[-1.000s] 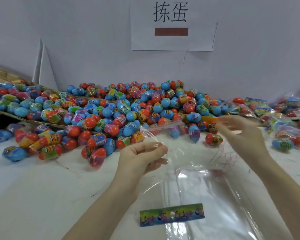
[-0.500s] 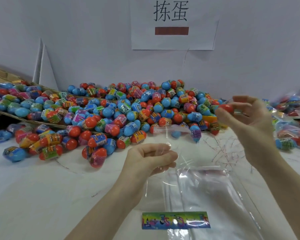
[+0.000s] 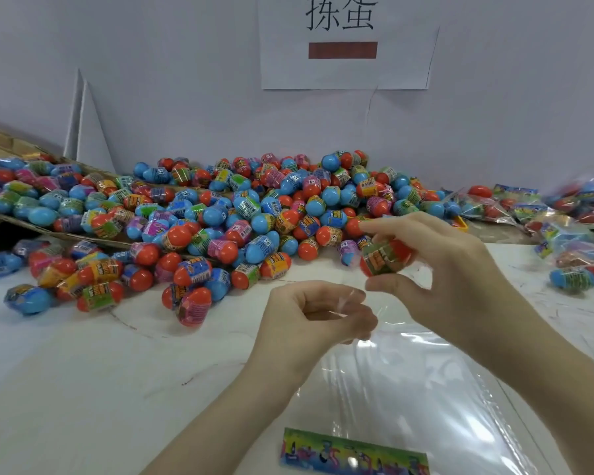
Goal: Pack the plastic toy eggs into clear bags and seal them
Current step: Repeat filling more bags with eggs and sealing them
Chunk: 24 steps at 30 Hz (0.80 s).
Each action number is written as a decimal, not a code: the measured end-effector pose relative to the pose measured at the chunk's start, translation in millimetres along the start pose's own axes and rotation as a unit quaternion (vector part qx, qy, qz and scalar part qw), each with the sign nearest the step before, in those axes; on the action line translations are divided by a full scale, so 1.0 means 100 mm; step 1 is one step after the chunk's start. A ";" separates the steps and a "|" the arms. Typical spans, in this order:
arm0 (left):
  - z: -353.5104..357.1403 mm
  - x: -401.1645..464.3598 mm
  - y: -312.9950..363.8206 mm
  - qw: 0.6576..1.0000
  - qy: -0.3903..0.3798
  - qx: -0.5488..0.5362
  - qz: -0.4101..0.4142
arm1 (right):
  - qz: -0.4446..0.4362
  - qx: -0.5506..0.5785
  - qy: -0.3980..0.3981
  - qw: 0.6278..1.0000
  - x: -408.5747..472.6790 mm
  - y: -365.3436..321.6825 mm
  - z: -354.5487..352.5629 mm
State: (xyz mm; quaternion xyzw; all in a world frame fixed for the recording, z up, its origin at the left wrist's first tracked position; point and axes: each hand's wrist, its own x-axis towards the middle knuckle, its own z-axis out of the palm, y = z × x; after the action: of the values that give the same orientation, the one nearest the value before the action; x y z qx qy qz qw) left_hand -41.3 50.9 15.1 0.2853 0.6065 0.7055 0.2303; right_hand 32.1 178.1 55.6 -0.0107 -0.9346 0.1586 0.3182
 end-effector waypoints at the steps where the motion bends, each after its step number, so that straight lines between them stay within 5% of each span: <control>1: 0.00 0.00 0.01 1.000 -0.004 0.000 0.003 | 0.013 0.021 -0.002 1.000 0.00 0.01 -0.03; 12: 0.01 -0.01 -0.01 1.000 -0.019 0.006 0.002 | -0.051 -0.004 -0.029 0.998 -0.01 0.02 -0.12; 24: 0.01 -0.04 0.00 0.998 -0.039 0.040 0.034 | -0.044 0.128 -0.060 0.989 -0.03 0.00 -0.09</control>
State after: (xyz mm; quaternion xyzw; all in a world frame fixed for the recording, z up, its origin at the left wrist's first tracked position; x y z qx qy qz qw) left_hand -38.2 49.0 14.7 0.3422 0.6147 0.6765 0.2176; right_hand 39.8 180.9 61.0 0.0811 -0.9236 0.2630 0.2670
